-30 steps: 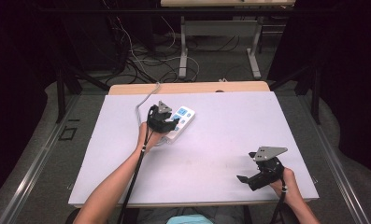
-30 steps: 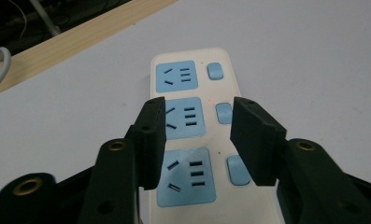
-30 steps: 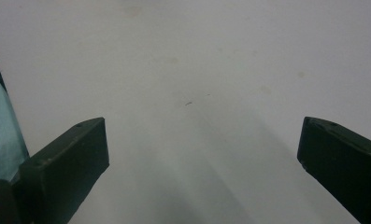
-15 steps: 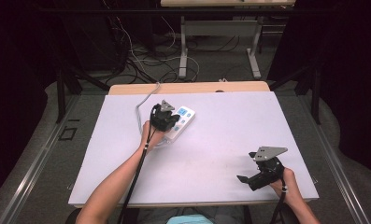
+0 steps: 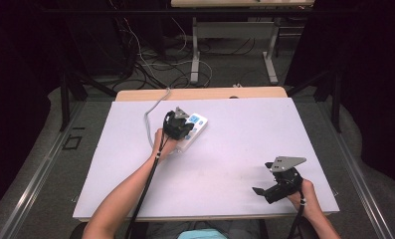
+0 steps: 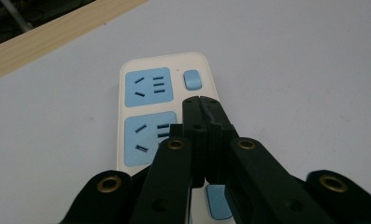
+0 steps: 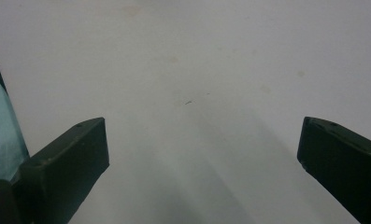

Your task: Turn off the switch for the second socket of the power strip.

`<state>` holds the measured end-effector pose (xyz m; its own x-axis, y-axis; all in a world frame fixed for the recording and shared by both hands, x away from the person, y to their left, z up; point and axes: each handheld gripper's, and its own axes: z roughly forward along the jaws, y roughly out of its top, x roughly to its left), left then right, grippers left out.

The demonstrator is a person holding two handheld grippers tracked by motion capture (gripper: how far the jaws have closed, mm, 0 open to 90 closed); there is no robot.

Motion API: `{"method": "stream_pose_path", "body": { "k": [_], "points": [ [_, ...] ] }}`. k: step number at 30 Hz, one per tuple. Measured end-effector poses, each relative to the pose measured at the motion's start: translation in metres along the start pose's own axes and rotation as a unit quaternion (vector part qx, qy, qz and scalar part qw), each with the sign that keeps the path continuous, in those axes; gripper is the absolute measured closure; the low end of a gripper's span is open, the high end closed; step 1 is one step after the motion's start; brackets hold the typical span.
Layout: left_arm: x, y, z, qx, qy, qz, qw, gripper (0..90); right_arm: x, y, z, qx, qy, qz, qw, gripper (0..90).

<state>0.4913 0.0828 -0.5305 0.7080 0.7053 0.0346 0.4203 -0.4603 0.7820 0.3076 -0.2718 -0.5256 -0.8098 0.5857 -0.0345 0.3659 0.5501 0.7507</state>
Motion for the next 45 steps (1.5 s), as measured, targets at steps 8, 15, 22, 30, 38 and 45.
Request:
{"method": "stream_pose_path", "body": {
  "k": [8, 15, 22, 30, 38, 45],
  "points": [
    [-0.001, 0.001, 0.003, 0.013, -0.003, 0.001, 0.9999, 89.8, -0.001, 0.000, 0.001, 0.001, 0.000, -0.007, 1.0000, 1.8],
    [-0.002, 0.002, 0.007, 0.022, -0.004, 0.004, 0.9998, 89.8, -0.001, 0.000, 0.001, 0.003, 0.000, -0.007, 1.0000, 1.8],
    [-0.003, 0.003, 0.010, 0.026, -0.006, 0.003, 0.9997, 89.8, -0.001, 0.000, 0.002, -0.002, -0.002, -0.006, 1.0000, 1.8],
    [-0.004, 0.003, 0.013, 0.032, -0.004, 0.006, 0.9994, 89.8, -0.001, 0.000, 0.002, -0.002, -0.002, -0.006, 1.0000, 1.8],
    [-0.003, 0.003, 0.014, 0.034, -0.007, 0.004, 0.9994, 89.8, 0.000, 0.000, 0.001, 0.000, -0.003, -0.005, 1.0000, 1.8],
    [-0.001, 0.002, 0.014, 0.031, -0.011, 0.002, 0.9995, 89.8, 0.000, 0.000, 0.002, 0.007, 0.000, -0.003, 1.0000, 1.8]
  ]
}}
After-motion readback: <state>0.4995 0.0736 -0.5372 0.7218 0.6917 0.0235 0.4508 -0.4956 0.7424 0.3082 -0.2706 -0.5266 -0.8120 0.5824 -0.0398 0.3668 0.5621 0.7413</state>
